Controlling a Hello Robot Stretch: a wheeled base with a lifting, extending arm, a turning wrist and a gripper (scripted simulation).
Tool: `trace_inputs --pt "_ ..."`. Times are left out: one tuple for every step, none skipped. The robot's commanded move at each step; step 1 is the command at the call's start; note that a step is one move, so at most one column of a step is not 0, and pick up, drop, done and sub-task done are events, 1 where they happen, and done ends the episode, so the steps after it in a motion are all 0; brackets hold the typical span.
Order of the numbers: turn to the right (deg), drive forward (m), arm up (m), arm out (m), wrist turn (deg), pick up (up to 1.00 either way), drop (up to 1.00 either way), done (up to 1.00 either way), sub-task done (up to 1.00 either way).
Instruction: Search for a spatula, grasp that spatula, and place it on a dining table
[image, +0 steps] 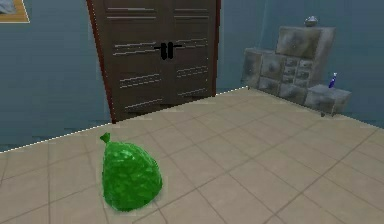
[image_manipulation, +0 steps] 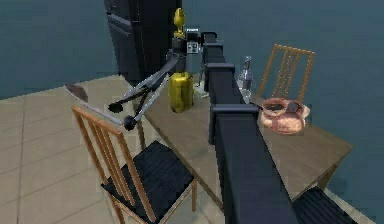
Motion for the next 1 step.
trace_inputs --pt "0.0 0.00 0.00 0.00 45.0 0.00 0.00 0.00 0.00"
